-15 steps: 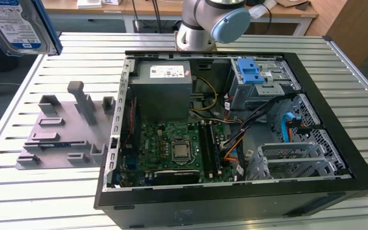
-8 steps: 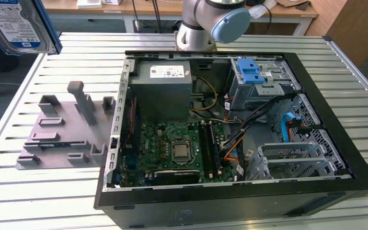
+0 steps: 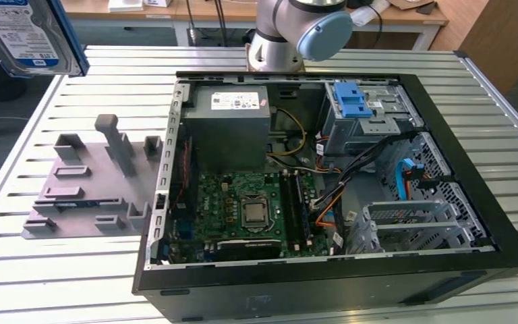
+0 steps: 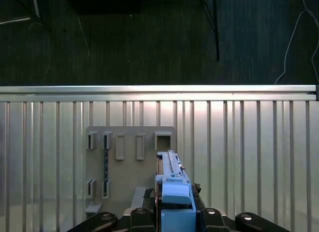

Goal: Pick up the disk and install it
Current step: 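Pick up the disk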

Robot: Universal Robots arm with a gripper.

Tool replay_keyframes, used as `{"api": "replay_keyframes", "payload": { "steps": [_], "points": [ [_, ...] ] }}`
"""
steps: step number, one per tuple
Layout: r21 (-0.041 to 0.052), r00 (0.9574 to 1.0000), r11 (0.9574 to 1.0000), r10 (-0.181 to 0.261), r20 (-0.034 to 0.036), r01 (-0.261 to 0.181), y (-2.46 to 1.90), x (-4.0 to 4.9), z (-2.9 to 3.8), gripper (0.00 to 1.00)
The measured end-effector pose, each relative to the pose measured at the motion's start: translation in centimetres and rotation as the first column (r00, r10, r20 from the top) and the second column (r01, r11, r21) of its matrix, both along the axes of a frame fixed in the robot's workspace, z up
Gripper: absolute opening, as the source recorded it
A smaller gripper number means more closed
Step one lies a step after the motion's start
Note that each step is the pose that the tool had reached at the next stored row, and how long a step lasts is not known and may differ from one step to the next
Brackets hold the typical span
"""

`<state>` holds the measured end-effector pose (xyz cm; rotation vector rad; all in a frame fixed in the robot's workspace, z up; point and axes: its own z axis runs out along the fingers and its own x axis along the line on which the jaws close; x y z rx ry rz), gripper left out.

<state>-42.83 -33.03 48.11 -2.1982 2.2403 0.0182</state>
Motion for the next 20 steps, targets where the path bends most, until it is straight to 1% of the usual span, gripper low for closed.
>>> {"api": "replay_keyframes", "payload": {
  "steps": [8,10,20],
  "points": [
    [0.0,1.0,1.0,0.0,0.0,0.0,-0.01,0.03,0.01,0.36],
    [0.0,1.0,1.0,0.0,0.0,0.0,0.0,0.03,0.15,0.36],
    [0.0,1.0,1.0,0.0,0.0,0.0,-0.01,0.04,2.12,0.36]
  ]
}}
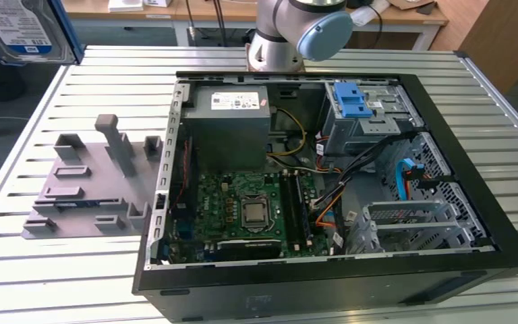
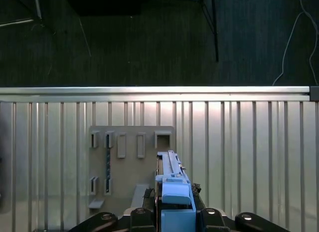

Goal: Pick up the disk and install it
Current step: 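Pick up the disk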

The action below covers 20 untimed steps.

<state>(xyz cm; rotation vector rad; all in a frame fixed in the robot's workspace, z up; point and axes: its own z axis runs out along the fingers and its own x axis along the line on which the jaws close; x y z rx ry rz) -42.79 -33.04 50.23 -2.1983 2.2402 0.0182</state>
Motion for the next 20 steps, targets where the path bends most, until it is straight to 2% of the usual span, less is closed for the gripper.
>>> {"api": "replay_keyframes", "payload": {
  "steps": [4,13,20],
  "points": [
    [0.0,1.0,1.0,0.0,-0.0001,0.0,0.0,-0.01,0.66,0.36],
    [0.0,1.0,1.0,0.0,0.0,0.0,-0.03,0.23,0.7,0.36],
    [0.0001,1.0,1.0,0.0,0.0,0.0,-0.69,0.69,0.69,0.36]
  ]
}}
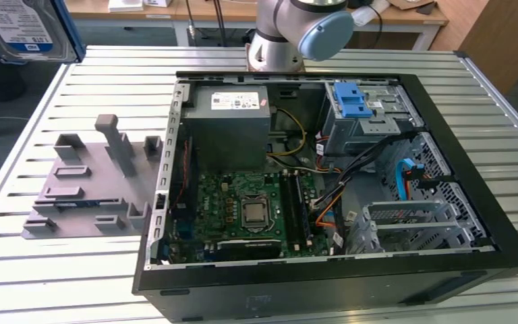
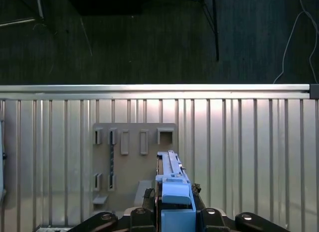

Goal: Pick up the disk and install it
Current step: 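Pick up the disk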

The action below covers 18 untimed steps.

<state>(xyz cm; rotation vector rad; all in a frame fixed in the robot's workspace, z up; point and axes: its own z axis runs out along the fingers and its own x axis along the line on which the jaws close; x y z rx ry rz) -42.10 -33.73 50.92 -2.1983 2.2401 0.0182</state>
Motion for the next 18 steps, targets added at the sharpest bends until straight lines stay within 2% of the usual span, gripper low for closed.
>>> {"api": "replay_keyframes", "payload": {
  "steps": [6,18],
  "points": [
    [-0.0001,1.0,1.0,0.0,-0.0001,0.0,-0.53,0.32,0.01,0.36],
    [-0.0001,1.0,1.0,0.0,-0.0001,0.0,-0.68,1.62,0.01,0.36]
  ]
}}
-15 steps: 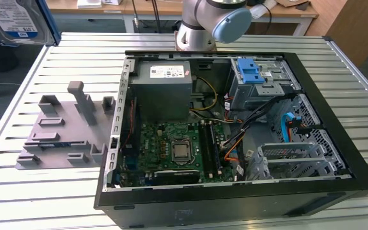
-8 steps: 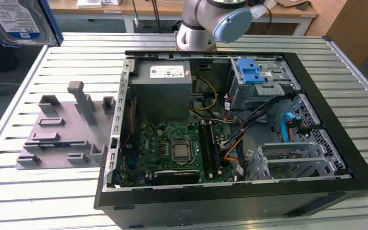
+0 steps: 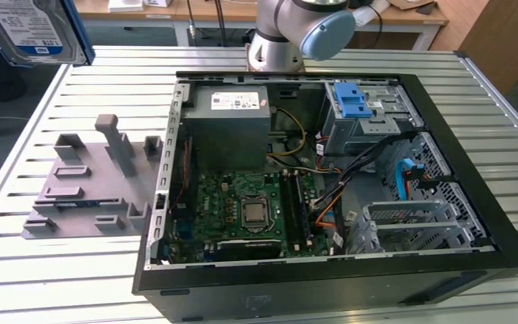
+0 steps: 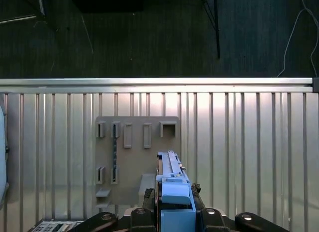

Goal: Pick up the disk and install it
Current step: 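Pick up the disk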

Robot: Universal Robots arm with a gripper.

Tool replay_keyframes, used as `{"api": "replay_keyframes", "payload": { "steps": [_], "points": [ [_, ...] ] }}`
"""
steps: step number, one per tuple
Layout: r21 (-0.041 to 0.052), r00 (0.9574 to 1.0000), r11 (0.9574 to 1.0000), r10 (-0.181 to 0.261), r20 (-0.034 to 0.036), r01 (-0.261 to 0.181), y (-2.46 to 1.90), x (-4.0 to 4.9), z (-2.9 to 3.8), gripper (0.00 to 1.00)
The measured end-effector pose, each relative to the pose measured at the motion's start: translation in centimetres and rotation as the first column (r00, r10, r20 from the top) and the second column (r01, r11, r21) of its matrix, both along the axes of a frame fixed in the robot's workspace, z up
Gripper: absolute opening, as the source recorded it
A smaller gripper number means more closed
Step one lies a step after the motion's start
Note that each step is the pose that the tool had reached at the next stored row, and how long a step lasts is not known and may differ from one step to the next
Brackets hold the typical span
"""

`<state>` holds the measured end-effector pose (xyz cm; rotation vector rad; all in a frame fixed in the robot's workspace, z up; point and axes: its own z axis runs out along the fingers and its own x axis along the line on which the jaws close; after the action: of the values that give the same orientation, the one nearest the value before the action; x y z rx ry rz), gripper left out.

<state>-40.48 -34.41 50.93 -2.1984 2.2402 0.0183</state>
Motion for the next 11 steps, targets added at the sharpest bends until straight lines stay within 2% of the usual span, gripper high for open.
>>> {"api": "replay_keyframes", "payload": {
  "steps": [11],
  "points": [
    [0.0,1.0,1.0,0.0,0.0,0.0,-0.53,0.51,0.0,0.36]
  ]
}}
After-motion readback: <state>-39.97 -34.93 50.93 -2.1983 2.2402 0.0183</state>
